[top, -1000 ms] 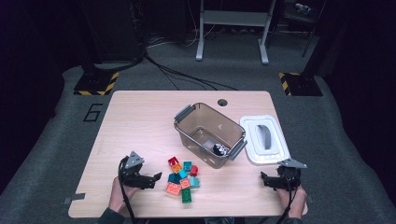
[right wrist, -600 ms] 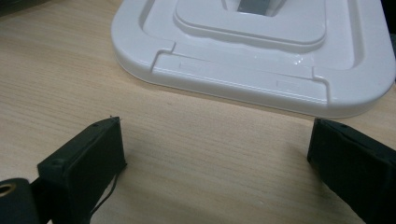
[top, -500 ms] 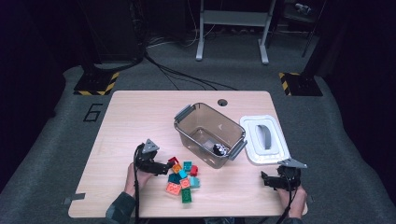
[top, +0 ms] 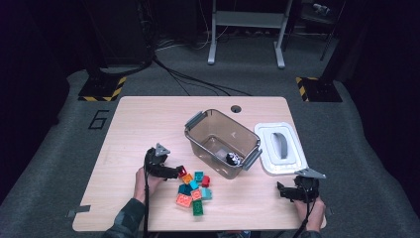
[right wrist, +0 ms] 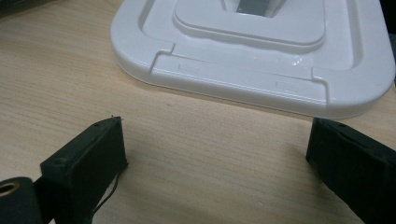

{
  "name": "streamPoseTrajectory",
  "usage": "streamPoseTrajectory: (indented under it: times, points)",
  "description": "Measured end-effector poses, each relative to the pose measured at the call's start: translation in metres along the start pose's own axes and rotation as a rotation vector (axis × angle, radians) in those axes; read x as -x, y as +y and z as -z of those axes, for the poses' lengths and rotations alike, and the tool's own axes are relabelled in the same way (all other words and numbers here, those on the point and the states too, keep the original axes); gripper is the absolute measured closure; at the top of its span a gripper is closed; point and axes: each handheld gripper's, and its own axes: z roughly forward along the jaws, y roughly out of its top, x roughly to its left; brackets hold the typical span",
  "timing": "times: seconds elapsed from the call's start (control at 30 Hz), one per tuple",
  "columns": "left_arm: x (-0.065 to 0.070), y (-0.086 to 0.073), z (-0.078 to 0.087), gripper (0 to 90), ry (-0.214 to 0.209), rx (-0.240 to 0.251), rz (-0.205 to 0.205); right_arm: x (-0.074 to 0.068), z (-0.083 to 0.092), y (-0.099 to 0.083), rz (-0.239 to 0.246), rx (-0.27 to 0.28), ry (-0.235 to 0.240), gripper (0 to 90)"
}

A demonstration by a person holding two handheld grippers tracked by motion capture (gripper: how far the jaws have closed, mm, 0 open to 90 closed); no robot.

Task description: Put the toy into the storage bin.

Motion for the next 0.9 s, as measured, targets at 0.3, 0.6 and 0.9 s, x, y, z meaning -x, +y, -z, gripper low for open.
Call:
streamPoseTrajectory:
  times: [0.3,0.6,0.9]
  points:
    - [0.000,-0.001,0.018,6.2,-0.080,0.057,0.006,0.000,0.000,0.000,0.001,0.000,0.002,4.1]
    - [0.011,0.003,0.010,3.8,-0.105,0.001,-0.059,0.000,0.000,0.000,0.003,0.004,0.000,4.6]
    - [0.017,0.005,0.010,34.9,-0.101,-0.020,-0.069,-0.001,0.000,0.000,-0.002,0.007,-0.003,6.8]
